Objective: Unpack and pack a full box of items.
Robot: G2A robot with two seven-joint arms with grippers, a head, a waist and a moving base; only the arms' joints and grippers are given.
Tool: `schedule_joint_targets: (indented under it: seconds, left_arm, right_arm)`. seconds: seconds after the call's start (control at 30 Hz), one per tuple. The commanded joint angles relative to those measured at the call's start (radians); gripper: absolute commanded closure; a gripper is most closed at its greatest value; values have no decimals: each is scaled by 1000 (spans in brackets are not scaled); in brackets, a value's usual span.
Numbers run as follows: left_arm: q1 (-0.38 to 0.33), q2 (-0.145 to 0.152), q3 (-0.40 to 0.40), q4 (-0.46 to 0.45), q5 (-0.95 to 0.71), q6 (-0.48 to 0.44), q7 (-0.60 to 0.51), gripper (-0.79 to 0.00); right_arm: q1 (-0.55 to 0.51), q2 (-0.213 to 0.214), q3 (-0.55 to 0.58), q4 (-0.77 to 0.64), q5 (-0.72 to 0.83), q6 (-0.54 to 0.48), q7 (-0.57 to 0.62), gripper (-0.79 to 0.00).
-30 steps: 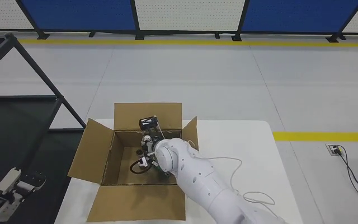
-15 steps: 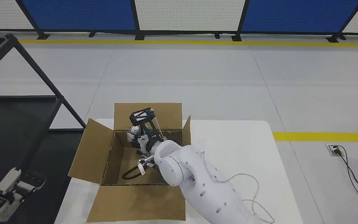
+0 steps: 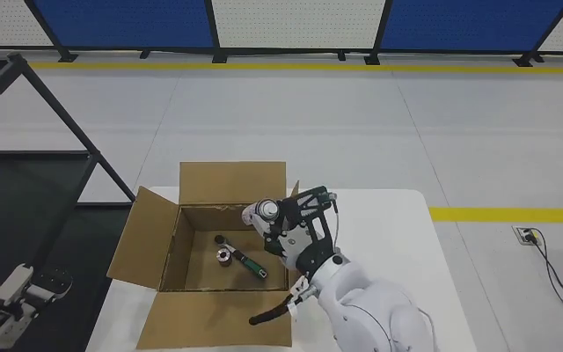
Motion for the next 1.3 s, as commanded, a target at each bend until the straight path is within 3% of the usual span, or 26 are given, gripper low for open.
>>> schedule_joint_targets:
  seconds: [0.0,0.2,0.47,0.6,0.93,1.27]
  left_arm:
    - [0,0,0,0,0,0,0,-785]
    - [0,0,0,0,0,0,0,-785]
    - [0,0,0,0,0,0,0,-785]
    - [0,0,0,0,0,0,0,-785]
    - [0,0,0,0,0,0,0,-785]
    - [0,0,0,0,0,0,0,-785]
  right_arm:
    - [0,0,0,0,0,0,0,0]
    - [-17,1,15,-2,25,-11,-50,0]
    - [-141,24,219,-200,-79,79,-86,0]
    - [-222,35,310,-235,-131,105,-73,0]
    - [-302,52,452,-7,-213,150,-77,0]
    - [-268,58,452,252,-301,204,-155,0]
